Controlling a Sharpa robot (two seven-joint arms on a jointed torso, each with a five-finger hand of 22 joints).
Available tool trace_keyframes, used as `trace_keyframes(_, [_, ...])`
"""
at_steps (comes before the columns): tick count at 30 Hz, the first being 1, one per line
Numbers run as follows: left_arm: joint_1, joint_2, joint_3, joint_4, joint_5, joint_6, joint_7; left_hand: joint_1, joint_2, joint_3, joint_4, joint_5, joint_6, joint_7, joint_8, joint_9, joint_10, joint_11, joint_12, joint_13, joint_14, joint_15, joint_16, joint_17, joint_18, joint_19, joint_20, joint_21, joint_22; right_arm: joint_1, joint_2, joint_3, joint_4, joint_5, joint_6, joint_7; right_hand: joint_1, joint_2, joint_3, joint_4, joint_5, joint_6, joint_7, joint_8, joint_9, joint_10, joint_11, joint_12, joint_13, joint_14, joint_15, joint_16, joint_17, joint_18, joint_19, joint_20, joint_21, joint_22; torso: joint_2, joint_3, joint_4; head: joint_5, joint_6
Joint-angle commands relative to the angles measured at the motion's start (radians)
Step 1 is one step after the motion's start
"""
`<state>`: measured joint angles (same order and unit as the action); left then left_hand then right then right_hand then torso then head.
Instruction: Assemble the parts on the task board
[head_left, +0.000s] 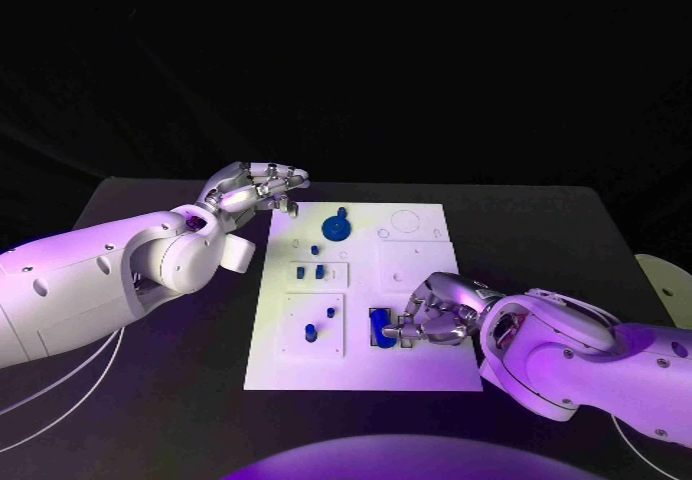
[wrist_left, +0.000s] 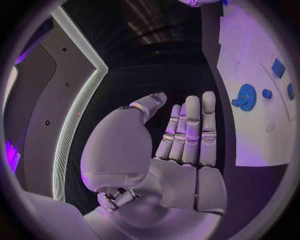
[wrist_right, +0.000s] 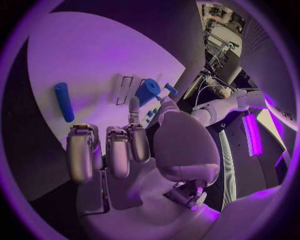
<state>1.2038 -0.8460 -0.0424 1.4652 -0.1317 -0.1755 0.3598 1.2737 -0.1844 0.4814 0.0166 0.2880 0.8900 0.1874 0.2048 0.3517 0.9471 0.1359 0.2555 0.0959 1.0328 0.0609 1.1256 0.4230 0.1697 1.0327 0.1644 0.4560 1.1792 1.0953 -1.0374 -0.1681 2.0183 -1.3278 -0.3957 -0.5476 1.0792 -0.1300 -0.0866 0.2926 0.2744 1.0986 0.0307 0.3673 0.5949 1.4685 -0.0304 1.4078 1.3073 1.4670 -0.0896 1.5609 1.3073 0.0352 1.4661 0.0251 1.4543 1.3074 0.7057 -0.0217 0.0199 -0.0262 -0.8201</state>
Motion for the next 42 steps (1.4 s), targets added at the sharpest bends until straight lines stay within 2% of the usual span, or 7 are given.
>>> trace_keyframes(1, [0.000,0.001,0.001,0.001,0.005,0.012,0.004,-0.010,0.003,-0.003,0.002,0.004,0.003,-0.001,0.006,-0.002,-0.008,0.003,0.005,-0.001,-0.007,0.003,0.001,-0.001,0.011,-0.004,0.003,-0.006,-0.002,0.000,-0.005,0.000,0.003,0.017,0.076,0.017,0.013,0.001,-0.007,0.001,-0.006,0.008,0.002,0.002,0.001,0.034,-0.007,0.003,0.131,0.099,-0.004,0.003,0.243,-0.010,0.061,-0.006,0.005,0.230,0.000,0.0001,0.0013,-0.001,0.003])
trace_keyframes(13, [0.000,0.000,0.000,0.002,0.005,0.012,0.004,-0.010,0.003,-0.003,0.002,0.004,0.003,-0.001,0.006,-0.002,-0.008,0.003,0.005,-0.001,-0.007,0.003,0.001,-0.001,0.011,-0.004,0.003,-0.006,-0.002,0.000,-0.002,0.000,-0.012,0.016,0.088,0.010,0.048,0.006,-0.006,0.001,-0.009,0.007,0.001,0.000,0.005,0.034,-0.007,0.003,0.133,0.099,-0.005,0.003,0.242,-0.010,0.061,-0.007,0.006,0.231,0.001,-0.0004,0.0016,0.002,0.002])
trace_keyframes(24, [0.000,-0.004,0.000,0.004,0.005,0.011,0.004,-0.012,0.004,-0.004,0.004,0.004,0.003,-0.001,0.006,-0.002,-0.009,0.003,0.007,-0.001,-0.007,0.003,0.001,-0.002,0.011,-0.004,0.003,-0.006,-0.003,0.000,0.034,0.000,-0.044,0.029,0.072,0.004,0.041,0.029,-0.007,0.003,-0.007,0.012,0.000,0.001,0.008,0.037,-0.008,0.008,0.138,0.100,-0.005,0.004,0.245,-0.011,0.063,-0.007,0.011,0.232,0.002,0.0005,0.0015,0.004,-0.005])
trace_keyframes(30, [0.000,-0.005,0.000,0.006,0.005,0.012,0.003,-0.012,0.004,-0.004,0.004,0.004,0.003,-0.001,0.006,-0.002,-0.009,0.003,0.007,-0.001,-0.007,0.003,0.001,-0.002,0.011,-0.004,0.003,-0.006,-0.003,0.000,0.052,0.000,-0.067,0.041,0.076,0.006,0.040,0.028,-0.008,0.002,-0.006,0.012,0.000,0.001,0.008,0.038,-0.008,0.010,0.140,0.100,-0.005,0.004,0.247,-0.012,0.063,-0.007,0.012,0.232,0.000,-0.0009,0.0014,0.005,-0.003])
trace_keyframes(35, [0.000,-0.006,0.000,0.006,0.005,0.011,0.002,-0.012,0.005,-0.004,0.005,0.005,0.004,-0.001,0.007,-0.002,-0.010,0.003,0.008,-0.001,-0.008,0.003,0.002,-0.002,0.011,-0.004,0.003,-0.006,-0.004,0.000,0.058,0.000,-0.074,0.070,0.090,0.026,0.047,0.014,-0.015,0.001,-0.005,0.012,0.000,0.000,0.010,0.038,-0.009,0.009,0.140,0.100,-0.006,0.004,0.246,-0.011,0.062,-0.007,0.011,0.232,0.000,-0.0003,0.0001,0.006,-0.005])
trace_keyframes(38, [0.000,-0.006,0.000,0.006,0.005,0.011,0.001,-0.010,0.008,-0.003,0.005,0.006,0.004,-0.002,0.008,-0.003,-0.010,0.003,0.009,-0.001,-0.008,0.003,0.002,-0.002,0.011,-0.004,0.003,-0.007,-0.005,0.000,0.062,0.000,-0.076,0.097,0.102,0.046,0.088,0.009,-0.018,0.000,-0.052,0.012,-0.001,-0.002,0.015,0.039,-0.009,0.013,0.145,0.101,-0.006,0.005,0.248,-0.011,0.062,-0.008,0.010,0.232,-0.001,-0.0009,-0.0003,0.004,-0.005])
trace_keyframes(42, [0.000,-0.006,0.000,0.004,0.005,0.013,0.000,-0.009,0.009,-0.002,0.005,0.006,0.004,-0.002,0.008,-0.003,-0.010,0.002,0.010,-0.002,-0.008,0.003,0.002,-0.002,0.011,-0.004,0.003,-0.007,-0.005,0.000,0.066,0.000,-0.077,0.114,0.120,0.063,0.102,0.001,-0.023,0.000,-0.069,0.011,0.000,-0.003,0.016,0.038,-0.009,0.010,0.144,0.100,-0.006,0.004,0.246,-0.011,0.062,-0.008,0.010,0.232,0.000,-0.0005,-0.0002,0.006,-0.008])
